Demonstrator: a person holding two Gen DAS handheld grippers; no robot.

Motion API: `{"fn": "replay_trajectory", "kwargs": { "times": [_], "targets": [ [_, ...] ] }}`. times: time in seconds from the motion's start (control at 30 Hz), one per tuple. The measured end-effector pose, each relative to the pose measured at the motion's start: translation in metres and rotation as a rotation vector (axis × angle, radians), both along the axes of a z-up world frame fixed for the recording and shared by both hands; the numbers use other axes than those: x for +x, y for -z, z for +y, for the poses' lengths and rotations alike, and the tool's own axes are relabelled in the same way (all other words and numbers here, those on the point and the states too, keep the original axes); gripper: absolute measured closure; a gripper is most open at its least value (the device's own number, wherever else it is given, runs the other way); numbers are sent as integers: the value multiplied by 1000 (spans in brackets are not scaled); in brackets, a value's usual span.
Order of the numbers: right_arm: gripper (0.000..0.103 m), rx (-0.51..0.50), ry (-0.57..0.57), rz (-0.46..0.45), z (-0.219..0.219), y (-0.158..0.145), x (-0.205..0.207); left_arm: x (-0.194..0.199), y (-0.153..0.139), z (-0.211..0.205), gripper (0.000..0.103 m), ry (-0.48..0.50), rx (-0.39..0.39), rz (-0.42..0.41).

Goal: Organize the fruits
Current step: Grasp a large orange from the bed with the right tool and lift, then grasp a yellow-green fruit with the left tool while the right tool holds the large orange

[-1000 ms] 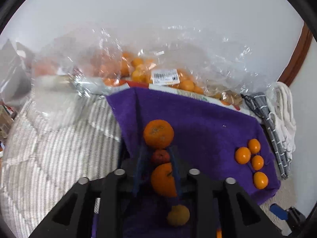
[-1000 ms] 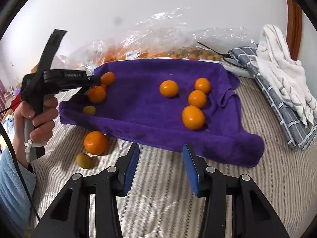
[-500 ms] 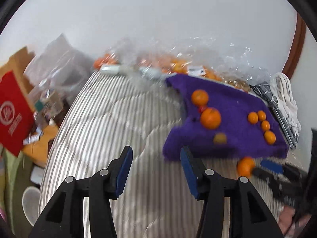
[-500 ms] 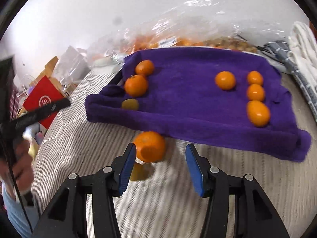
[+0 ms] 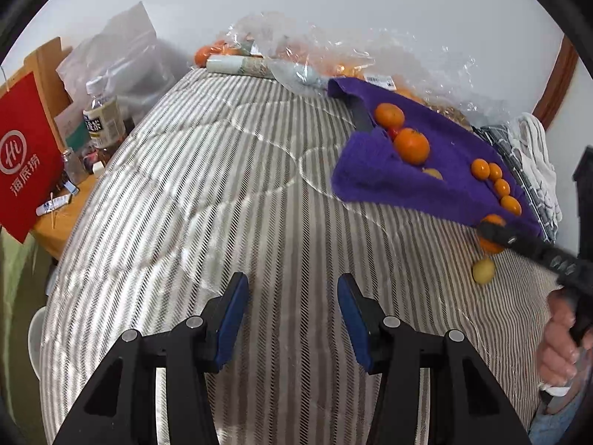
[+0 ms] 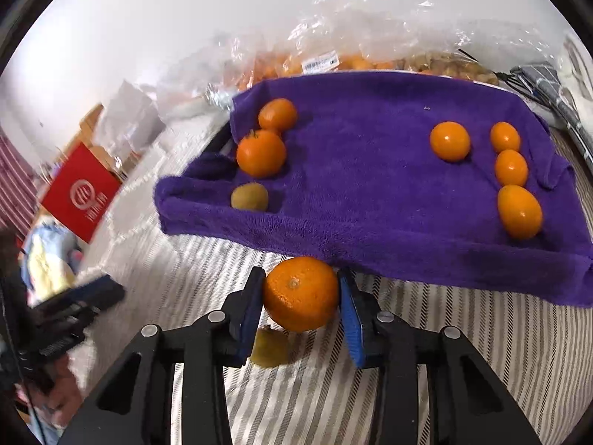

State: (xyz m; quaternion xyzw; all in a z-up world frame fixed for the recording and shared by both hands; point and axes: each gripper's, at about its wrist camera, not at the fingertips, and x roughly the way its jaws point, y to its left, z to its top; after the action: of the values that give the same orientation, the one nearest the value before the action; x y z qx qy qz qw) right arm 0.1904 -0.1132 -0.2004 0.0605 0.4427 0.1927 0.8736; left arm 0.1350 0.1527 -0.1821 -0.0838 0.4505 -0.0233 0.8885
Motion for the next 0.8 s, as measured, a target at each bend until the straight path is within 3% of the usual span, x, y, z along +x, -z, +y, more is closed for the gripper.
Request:
{"fn": "replay_trajectory", "kwargs": {
  "times": [0.23,0.37,0.53,0.8],
  "targets": [
    [64,15,69,-94,-51,-28,-28,-8,2,-16,55,-11,79,-14],
    [64,-12,124,-121,-90,-31,-48,-12,-2,-35,54,59,24,14],
    [64,-97,187,-141,-126,-24,-63,-12,-10,-79,54,153,21,17],
    [64,-78,216,-137,-153,-4,-82,-4,0,-133,54,214,67,16]
  ]
}}
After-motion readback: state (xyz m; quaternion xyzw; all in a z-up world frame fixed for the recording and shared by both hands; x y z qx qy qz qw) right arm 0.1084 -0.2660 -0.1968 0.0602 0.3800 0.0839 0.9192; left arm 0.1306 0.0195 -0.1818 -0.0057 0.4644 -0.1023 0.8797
